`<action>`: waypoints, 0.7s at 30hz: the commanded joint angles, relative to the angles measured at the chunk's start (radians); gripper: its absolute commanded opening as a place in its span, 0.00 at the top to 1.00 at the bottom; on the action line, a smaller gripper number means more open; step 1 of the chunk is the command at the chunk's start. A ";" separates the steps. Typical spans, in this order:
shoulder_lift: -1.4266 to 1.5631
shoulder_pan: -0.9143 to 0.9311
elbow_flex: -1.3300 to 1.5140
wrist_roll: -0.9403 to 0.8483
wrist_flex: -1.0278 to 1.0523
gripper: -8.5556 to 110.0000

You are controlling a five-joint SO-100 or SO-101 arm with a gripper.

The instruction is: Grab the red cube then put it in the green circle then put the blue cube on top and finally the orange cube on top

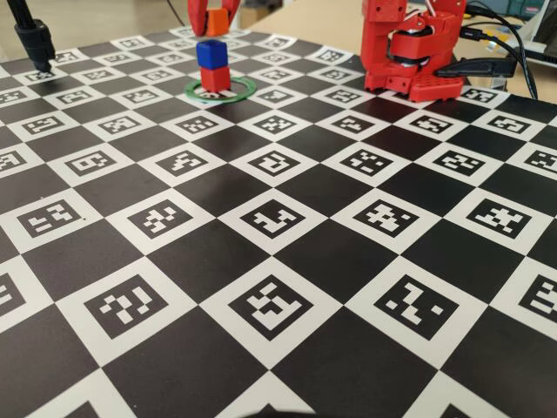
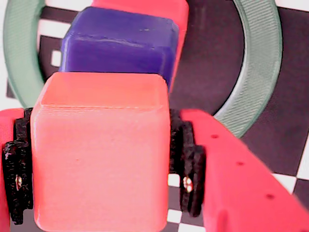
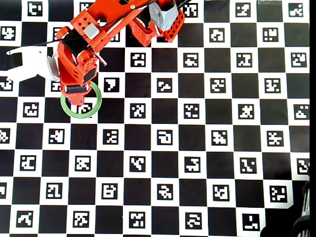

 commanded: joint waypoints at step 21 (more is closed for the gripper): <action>0.101 0.015 0.025 -0.011 -0.077 0.91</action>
